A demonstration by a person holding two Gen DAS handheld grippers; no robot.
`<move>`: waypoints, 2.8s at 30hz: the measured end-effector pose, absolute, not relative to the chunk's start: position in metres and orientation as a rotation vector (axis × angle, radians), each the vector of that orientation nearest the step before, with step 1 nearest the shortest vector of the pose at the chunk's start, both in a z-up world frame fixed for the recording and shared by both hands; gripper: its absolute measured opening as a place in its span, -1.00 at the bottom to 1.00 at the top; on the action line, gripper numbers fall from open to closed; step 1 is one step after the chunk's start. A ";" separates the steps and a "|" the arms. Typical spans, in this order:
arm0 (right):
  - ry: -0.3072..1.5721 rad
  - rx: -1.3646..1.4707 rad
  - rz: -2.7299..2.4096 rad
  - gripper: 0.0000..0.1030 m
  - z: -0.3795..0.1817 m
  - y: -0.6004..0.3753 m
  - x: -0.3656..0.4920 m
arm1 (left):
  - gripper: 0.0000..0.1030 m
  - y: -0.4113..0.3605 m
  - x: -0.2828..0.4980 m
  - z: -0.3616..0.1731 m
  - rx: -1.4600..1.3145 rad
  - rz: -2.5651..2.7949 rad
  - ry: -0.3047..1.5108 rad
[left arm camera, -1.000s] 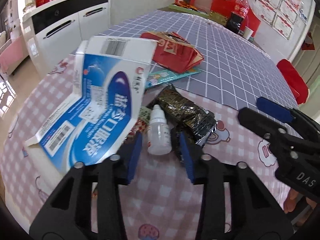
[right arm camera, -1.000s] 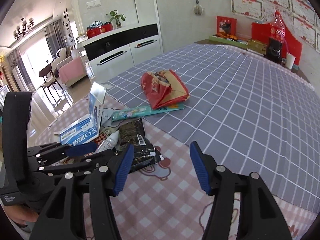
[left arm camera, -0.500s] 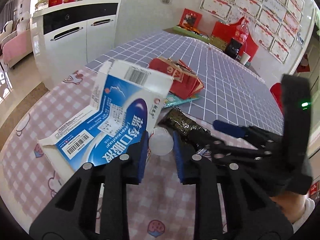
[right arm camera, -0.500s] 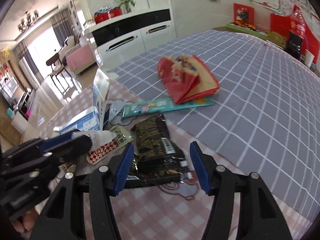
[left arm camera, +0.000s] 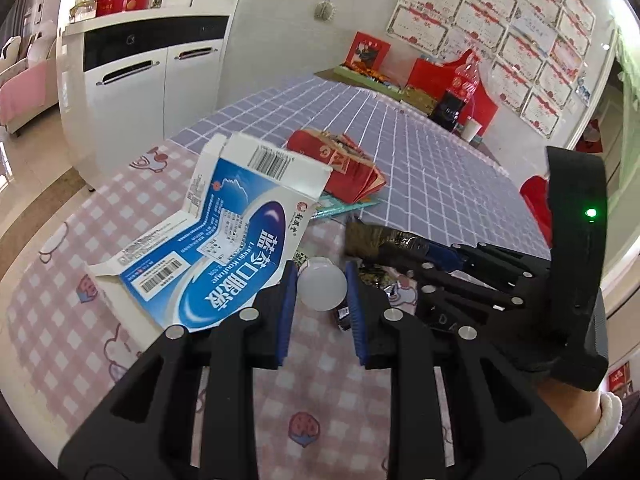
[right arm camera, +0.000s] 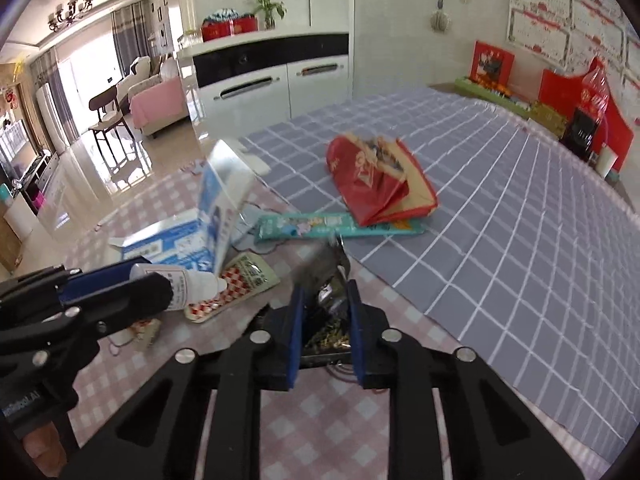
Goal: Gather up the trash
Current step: 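Grasp the white bottle with the left tool while the right tool grasps the dark wrapper, then carry both items over the blue bin and open the right tool, then open the left tool to drop the white bottle into the blue bin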
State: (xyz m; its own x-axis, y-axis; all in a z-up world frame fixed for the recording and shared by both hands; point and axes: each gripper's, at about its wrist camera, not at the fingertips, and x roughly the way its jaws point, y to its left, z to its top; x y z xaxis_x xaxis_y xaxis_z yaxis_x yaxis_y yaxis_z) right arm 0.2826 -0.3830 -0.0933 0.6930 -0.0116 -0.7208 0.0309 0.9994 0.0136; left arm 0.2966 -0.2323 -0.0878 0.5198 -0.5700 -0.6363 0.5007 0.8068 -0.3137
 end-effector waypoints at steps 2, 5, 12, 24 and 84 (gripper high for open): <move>0.784 0.022 -0.022 -0.77 -0.083 -0.378 0.274 | -0.53 -0.224 0.291 -0.082 -0.107 -0.648 0.782; 0.750 0.001 -0.008 -0.79 -0.067 -0.364 0.262 | -0.53 -0.209 0.285 -0.073 -0.126 -0.641 0.758; 0.685 -0.034 0.066 -0.79 -0.039 -0.309 0.242 | -0.53 -0.159 0.264 -0.054 -0.176 -0.607 0.696; 0.653 -0.083 0.304 -0.79 -0.027 -0.158 0.251 | -0.53 -0.005 0.242 -0.047 -0.230 -0.368 0.640; 0.854 -0.070 0.683 -0.28 -0.195 0.182 0.408 | 0.42 0.311 0.309 -0.217 -0.484 0.342 0.877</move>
